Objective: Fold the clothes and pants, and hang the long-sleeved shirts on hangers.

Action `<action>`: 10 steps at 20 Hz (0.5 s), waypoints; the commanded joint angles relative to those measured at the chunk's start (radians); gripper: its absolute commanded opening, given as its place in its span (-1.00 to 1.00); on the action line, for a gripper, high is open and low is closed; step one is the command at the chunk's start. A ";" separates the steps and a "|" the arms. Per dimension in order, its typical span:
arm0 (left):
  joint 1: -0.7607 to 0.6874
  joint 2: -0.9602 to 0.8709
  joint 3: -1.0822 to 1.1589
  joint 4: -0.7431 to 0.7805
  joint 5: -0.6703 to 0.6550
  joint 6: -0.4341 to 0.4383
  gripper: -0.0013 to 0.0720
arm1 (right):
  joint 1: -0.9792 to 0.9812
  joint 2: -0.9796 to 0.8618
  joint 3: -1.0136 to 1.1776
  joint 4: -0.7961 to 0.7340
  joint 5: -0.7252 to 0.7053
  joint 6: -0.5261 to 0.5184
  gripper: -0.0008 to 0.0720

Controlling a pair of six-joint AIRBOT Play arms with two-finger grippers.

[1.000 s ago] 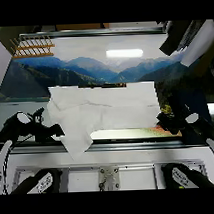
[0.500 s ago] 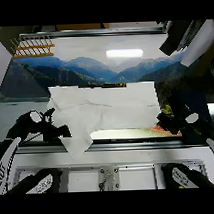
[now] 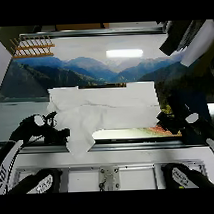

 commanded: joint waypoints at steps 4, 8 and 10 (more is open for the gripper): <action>0.024 0.164 -0.003 0.005 0.056 -0.004 -0.95 | 0.000 0.021 0.032 -0.001 0.018 -0.018 -0.95; 0.135 0.340 0.015 0.010 -0.117 0.060 -0.95 | -0.002 0.117 0.129 -0.117 0.224 -0.049 -0.95; 0.188 0.422 0.056 0.010 -0.203 0.075 -0.95 | -0.002 0.161 0.193 -0.263 0.365 -0.034 -0.95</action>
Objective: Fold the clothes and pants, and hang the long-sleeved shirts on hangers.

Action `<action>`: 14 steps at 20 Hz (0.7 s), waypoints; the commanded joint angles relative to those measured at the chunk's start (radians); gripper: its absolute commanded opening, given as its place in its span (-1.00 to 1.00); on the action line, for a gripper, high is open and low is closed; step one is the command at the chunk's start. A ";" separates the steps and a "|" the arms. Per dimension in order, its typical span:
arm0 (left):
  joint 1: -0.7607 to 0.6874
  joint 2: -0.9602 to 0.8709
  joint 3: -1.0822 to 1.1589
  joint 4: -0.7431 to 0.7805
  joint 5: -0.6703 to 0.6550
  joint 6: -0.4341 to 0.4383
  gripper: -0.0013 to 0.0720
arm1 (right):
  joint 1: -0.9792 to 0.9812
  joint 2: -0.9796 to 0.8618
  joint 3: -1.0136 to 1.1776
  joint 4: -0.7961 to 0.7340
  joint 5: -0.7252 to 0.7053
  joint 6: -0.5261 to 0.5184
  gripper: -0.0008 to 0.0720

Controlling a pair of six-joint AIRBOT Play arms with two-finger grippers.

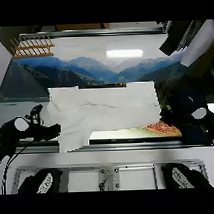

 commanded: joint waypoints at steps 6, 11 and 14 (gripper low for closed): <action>0.085 0.174 0.170 -0.048 -0.135 0.039 -0.95 | 0.018 0.043 0.275 -0.254 0.342 0.013 -0.96; 0.025 -0.106 0.383 -0.049 -0.090 0.108 -0.95 | 0.087 -0.142 0.447 -0.254 0.318 0.013 -0.96; 0.007 -0.304 0.514 -0.049 -0.079 0.135 -0.95 | 0.115 -0.294 0.547 -0.254 0.308 0.016 -0.96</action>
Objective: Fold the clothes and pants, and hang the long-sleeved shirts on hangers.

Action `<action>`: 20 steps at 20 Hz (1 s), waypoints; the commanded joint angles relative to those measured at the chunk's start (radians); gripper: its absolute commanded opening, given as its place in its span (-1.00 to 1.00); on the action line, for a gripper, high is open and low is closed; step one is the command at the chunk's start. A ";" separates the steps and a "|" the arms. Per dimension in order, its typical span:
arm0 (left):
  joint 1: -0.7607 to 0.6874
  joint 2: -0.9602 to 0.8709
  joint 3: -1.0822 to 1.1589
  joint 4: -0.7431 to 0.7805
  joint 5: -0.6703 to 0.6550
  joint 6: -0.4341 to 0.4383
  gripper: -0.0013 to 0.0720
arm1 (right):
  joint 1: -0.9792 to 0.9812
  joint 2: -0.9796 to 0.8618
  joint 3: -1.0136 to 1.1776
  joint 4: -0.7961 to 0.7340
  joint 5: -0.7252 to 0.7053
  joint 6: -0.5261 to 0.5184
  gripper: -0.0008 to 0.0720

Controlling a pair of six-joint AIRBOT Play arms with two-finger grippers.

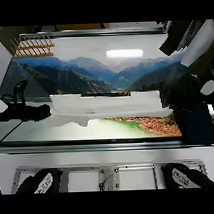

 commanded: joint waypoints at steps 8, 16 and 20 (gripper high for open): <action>-0.021 -0.550 0.409 -0.015 0.018 0.053 -0.95 | 0.070 -0.354 0.231 0.084 -0.200 0.015 -0.95; -0.024 -0.617 0.621 -0.122 0.003 0.029 0.38 | 0.010 -0.328 0.263 0.279 -0.346 -0.098 0.67; -0.068 -0.513 0.528 -0.120 0.031 0.031 -0.97 | -0.146 -0.322 0.227 0.279 -0.108 -0.292 0.67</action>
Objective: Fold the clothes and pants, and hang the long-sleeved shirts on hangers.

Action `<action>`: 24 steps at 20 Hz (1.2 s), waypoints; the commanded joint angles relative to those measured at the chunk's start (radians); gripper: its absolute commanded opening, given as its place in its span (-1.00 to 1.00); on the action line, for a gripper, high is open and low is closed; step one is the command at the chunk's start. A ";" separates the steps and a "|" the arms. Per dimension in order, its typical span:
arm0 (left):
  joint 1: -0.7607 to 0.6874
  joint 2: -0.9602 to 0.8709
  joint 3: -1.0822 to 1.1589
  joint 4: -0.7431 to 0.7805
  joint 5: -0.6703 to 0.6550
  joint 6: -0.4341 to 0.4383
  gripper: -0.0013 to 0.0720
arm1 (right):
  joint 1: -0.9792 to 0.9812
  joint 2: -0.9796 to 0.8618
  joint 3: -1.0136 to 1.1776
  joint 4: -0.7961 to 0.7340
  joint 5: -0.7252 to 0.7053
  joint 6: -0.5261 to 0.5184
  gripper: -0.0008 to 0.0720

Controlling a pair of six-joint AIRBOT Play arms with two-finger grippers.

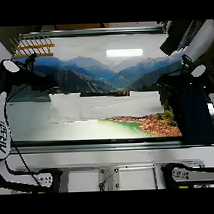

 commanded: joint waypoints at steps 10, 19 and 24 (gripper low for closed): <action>-0.328 0.134 -0.354 -0.010 0.242 -0.021 -0.95 | -0.201 -0.186 -0.222 0.395 0.116 -0.354 0.63; -0.385 0.040 -0.269 -0.089 0.250 -0.036 -0.95 | -0.041 -0.252 -0.220 0.534 0.004 -0.391 -0.48; -0.424 -0.096 -0.134 -0.086 0.212 -0.037 -0.95 | -0.058 -0.179 -0.155 0.197 0.076 -0.256 -0.95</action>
